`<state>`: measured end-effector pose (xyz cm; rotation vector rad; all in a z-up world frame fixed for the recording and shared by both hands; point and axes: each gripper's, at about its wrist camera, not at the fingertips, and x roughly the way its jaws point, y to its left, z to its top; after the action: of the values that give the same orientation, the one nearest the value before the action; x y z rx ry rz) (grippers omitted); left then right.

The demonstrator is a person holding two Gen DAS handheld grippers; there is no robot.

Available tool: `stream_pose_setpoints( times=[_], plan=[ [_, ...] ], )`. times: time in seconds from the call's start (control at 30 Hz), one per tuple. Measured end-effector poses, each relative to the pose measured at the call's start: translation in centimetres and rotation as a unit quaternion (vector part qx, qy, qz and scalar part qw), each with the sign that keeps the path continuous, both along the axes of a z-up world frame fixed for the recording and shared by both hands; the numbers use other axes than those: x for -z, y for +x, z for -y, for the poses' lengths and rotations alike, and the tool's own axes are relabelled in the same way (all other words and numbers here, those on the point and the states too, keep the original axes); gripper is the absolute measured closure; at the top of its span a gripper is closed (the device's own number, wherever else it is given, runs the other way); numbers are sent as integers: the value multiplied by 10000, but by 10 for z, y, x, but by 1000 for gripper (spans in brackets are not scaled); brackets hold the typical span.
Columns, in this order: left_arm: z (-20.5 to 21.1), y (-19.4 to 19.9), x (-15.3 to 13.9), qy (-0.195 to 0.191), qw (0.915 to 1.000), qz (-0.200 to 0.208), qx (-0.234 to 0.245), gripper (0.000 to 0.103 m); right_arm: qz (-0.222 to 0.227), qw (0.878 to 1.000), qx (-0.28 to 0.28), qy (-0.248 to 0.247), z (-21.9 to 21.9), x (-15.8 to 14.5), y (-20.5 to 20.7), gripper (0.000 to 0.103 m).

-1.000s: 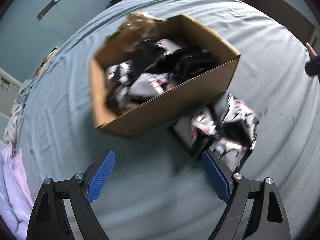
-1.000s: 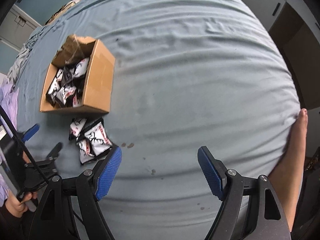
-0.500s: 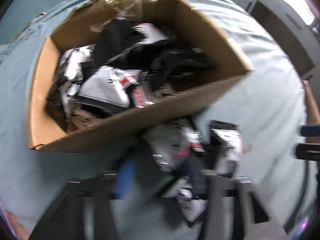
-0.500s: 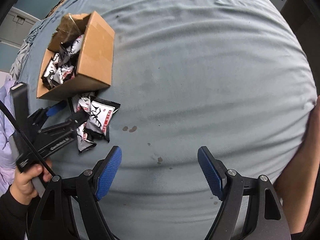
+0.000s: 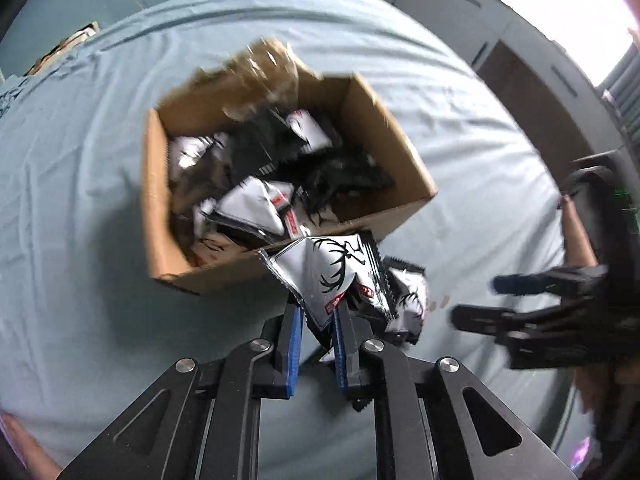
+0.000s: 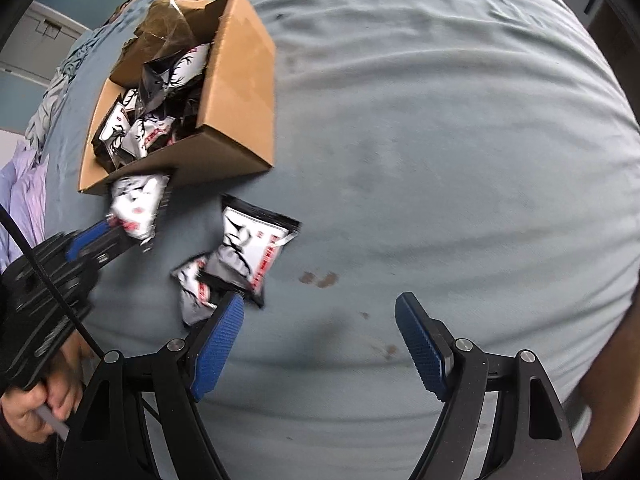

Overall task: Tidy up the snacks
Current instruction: 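Drop the left tool's packet into the box while the right tool grasps a white packet, then carry the white deer packet into the box and open the right tool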

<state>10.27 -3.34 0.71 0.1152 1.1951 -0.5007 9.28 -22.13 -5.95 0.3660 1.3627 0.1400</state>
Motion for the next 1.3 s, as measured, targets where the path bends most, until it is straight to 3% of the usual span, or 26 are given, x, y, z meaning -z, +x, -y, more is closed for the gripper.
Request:
stream_pose_setpoints(
  times=[0.13,0.3,0.37,0.53,0.63,0.67,0.7,0.77,0.8,1.0,1.1,1.17,1.2,1.3],
  plan=[
    [-22,-4,-19,-194,9988,447,-33,90,-84,9993,257,273,-12,16,19,25],
    [-50,16,-24,-384,9965,496,-555,90,-236,9990,266,267,-27,38,38,26],
    [-59,26,-24,-444,9944,535,-796,90,-30,9998,125,-148,-35,34,40,50],
    [-68,51,-18,-564,9881,583,-1310,89,205,9994,-242,-101,-41,27,35,58],
    [-63,59,-10,-517,9855,590,-1507,82,294,9992,-259,8,-37,21,28,58],
    [-64,60,-8,-526,9851,554,-1538,67,344,9991,-264,40,-35,17,27,58],
    [-64,58,-9,-534,9848,545,-1559,45,417,9987,-265,79,-34,10,26,58],
    [-67,57,-13,-531,9833,676,-1604,26,634,9975,-227,213,-27,-6,24,58],
    [-69,54,-17,-504,9822,806,-1618,21,745,9967,-175,284,-23,-14,22,58],
    [-84,43,-19,-108,9829,774,-1666,17,1396,9879,377,566,-12,-70,29,58],
    [-95,37,-12,131,9842,487,-1697,17,1813,9788,537,788,-19,-95,34,58],
    [-104,32,-8,11,9839,282,-1762,17,2158,9678,540,1177,-20,-109,34,56],
    [-110,29,-6,-102,9833,186,-1809,17,2204,9670,482,1187,-22,-111,35,54],
    [-115,19,-3,-268,9851,64,-1697,17,2127,9744,314,662,-33,-106,28,26]
  ],
)
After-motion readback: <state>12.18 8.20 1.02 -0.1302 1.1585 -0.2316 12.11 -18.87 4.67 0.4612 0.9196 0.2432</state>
